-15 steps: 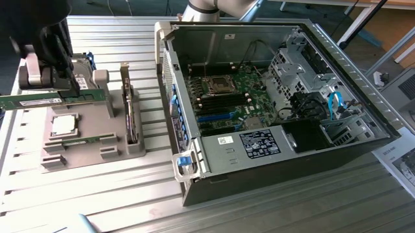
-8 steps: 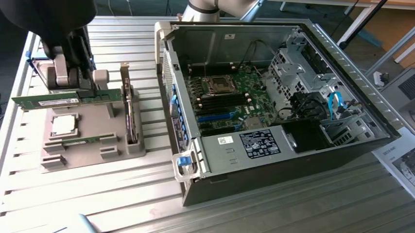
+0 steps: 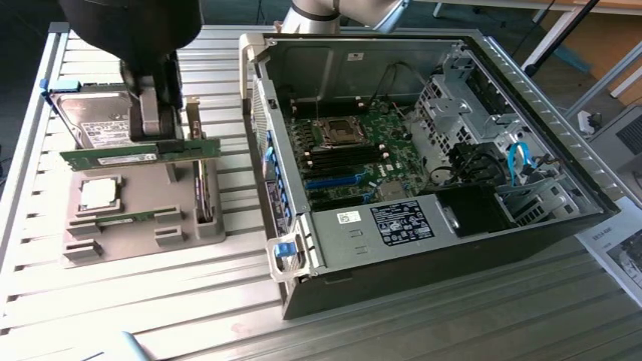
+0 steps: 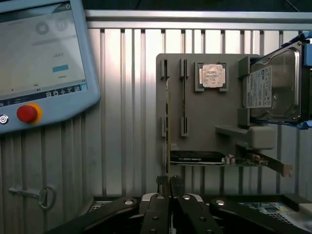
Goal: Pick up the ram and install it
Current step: 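Pick up the ram and move it above insertion slot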
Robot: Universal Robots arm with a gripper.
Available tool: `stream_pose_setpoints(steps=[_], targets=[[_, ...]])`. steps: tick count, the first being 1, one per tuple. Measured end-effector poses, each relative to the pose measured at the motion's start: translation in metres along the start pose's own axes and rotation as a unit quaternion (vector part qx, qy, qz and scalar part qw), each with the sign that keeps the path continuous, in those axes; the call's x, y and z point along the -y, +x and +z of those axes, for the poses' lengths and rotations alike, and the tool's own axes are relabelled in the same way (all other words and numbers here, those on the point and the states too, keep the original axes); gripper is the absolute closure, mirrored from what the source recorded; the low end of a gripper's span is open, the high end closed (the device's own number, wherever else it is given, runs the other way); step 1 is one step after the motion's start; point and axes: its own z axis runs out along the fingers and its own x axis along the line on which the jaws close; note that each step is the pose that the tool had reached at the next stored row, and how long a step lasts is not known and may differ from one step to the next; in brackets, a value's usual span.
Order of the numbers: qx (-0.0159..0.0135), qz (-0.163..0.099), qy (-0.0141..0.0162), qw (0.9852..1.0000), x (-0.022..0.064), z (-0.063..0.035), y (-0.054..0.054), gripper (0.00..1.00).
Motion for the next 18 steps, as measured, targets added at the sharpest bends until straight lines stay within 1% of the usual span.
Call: stream_pose_setpoints(steps=[5, 8, 9, 10, 11, 12, 18], targets=[[0.0000, 0.000, -0.0019, 1.0000, 0.0181, -0.0003, 0.004, 0.88], [0.0000, 0.000, -0.0029, 1.0000, 0.0270, -0.0004, 0.006, 0.88], [0.0000, 0.000, -0.0033, 1.0000, 0.0313, -0.0005, 0.007, 0.88], [0.0000, 0.000, -0.0038, 1.0000, 0.0379, -0.0005, 0.008, 0.88], [0.0000, 0.000, -0.0041, 1.0000, 0.0406, -0.0006, 0.009, 0.88], [0.0000, 0.000, -0.0046, 1.0000, 0.0462, -0.0007, 0.010, 0.88], [0.0000, 0.000, -0.0064, 1.0000, 0.0632, -0.0009, 0.014, 0.88]])
